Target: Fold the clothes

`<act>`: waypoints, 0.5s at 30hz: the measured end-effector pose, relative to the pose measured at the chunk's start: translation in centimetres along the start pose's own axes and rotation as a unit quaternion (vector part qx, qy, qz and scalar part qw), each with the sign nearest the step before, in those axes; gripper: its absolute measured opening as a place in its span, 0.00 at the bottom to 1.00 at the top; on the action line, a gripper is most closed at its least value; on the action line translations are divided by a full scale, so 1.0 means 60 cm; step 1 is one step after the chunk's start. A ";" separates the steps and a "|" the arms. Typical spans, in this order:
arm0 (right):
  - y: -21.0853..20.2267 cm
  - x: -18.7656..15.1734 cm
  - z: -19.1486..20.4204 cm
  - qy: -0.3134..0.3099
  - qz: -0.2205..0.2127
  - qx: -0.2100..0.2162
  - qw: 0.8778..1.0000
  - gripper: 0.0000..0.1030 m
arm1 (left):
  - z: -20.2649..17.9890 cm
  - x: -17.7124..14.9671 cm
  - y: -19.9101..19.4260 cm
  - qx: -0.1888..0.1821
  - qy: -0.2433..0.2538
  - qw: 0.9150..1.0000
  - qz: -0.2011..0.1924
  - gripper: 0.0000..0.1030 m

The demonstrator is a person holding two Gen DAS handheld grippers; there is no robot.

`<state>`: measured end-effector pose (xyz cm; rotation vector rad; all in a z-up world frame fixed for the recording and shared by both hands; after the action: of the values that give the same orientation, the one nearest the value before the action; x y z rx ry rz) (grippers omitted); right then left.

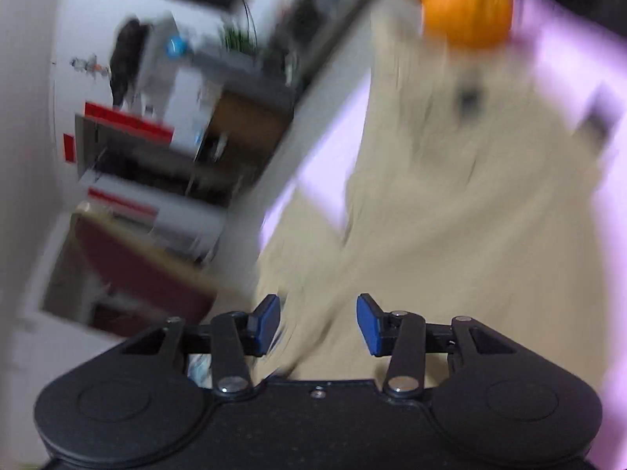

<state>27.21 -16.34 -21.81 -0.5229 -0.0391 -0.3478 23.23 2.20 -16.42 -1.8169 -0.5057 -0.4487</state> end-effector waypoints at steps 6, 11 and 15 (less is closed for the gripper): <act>0.108 -0.031 -0.065 0.046 0.078 -0.070 0.993 0.23 | 0.045 -0.035 0.070 0.007 -0.048 0.997 0.061 0.21; 0.033 0.013 -0.148 0.111 0.013 -0.127 0.986 0.00 | 0.109 -0.057 0.045 0.025 -0.114 0.990 0.078 0.13; -0.098 0.038 -0.217 0.173 -0.086 -0.150 0.970 0.00 | 0.187 -0.080 -0.003 0.077 -0.167 0.981 0.067 0.13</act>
<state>26.73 -28.24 -29.97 -0.7532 0.3132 -0.6161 19.72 12.39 -22.08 -1.7701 -0.6247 -0.0086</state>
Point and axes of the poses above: each gripper's, at about its wrist camera, not at the fingertips, and y roughly the way its jaws point, z to its left, x to its top, the point moved 9 cm from there along y, roughly the way its jaws point, and after that the axes turned 8 degrees about z, right-handed, at the moved point
